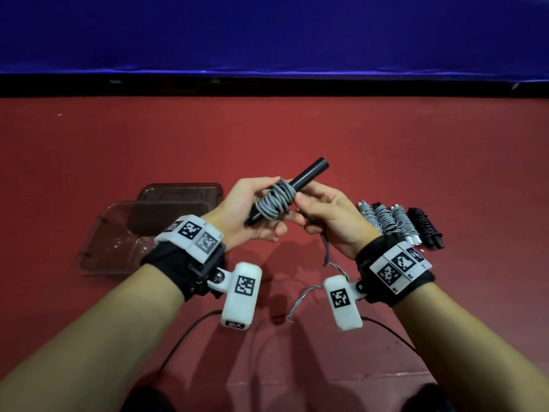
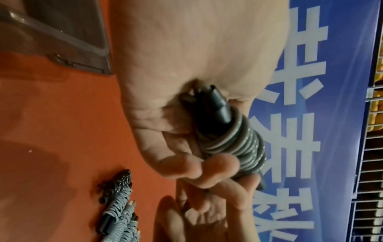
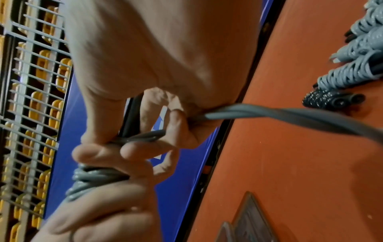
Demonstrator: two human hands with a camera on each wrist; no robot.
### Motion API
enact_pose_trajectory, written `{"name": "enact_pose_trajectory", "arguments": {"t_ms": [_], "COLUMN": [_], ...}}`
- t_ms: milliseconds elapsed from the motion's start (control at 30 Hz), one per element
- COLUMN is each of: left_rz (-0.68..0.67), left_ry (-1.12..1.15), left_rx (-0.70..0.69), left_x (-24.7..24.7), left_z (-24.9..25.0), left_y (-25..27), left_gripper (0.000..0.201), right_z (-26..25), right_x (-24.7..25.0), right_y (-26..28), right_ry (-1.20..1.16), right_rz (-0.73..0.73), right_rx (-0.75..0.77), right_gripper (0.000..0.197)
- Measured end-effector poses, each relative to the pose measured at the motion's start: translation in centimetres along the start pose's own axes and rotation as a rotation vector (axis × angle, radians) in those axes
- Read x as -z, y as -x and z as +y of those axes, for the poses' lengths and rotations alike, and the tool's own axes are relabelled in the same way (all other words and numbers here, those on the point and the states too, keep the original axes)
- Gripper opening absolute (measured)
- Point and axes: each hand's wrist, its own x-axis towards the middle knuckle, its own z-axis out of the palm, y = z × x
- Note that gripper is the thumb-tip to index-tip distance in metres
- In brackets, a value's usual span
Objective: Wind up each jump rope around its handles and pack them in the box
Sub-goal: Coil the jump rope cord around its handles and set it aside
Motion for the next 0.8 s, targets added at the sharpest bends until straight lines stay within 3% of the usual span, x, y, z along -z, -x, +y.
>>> {"name": "enact_pose_trajectory", "arguments": {"t_ms": [100,133,167,233,333,467,533,633,733,800], "left_rz": [0.399,0.466,0.438,0.315,0.292,0.295,0.267,0.231,0.159,0.087], "left_ry": [-0.298,-0.42,-0.512,-0.636,-0.625,-0.26,-0.149,-0.066,0.01,-0.03], "left_rx": [-0.331,-0.466,-0.565,-0.637,-0.578,-0.407,-0.317,-0.189,-0.132,-0.103], "left_x": [0.4,0.8,1.0,1.2,1.2,1.4,1.5,1.0,0.2,-0.1], "left_z": [-1.2,-1.4,-1.5,-1.7,-1.5,-1.6,-1.5,-1.4,-0.9,-0.6], "left_y": [-1.4,-1.6,-1.6,-1.7,-1.9,-2.0,-1.9,-1.5,-0.9,-0.4], "left_gripper": [0.03,0.022,0.016,0.02,0.023,0.018,0.024,0.031,0.037,0.036], "right_z": [0.0,0.0,0.0,0.1,0.4,0.5,0.3,0.0,-0.6,-0.9], "right_x": [-0.2,-0.3,-0.2,0.0,0.1,0.4,0.5,0.3,-0.3,-0.5], "right_y": [-0.5,-0.6,-0.7,-0.9,-0.7,-0.3,-0.2,-0.2,-0.2,-0.1], "right_ry": [0.115,0.13,0.134,0.144,0.151,0.198,0.22,0.238,0.29,0.28], "right_rz": [0.213,0.283,0.346,0.433,0.456,0.293,0.257,0.246,0.234,0.115], "right_rx": [0.018,0.018,0.02,0.012,-0.037,-0.014,0.008,0.046,0.068,0.062], "right_gripper": [0.012,0.013,0.014,0.022,0.029,0.007,0.018,0.017,0.031,0.034]}}
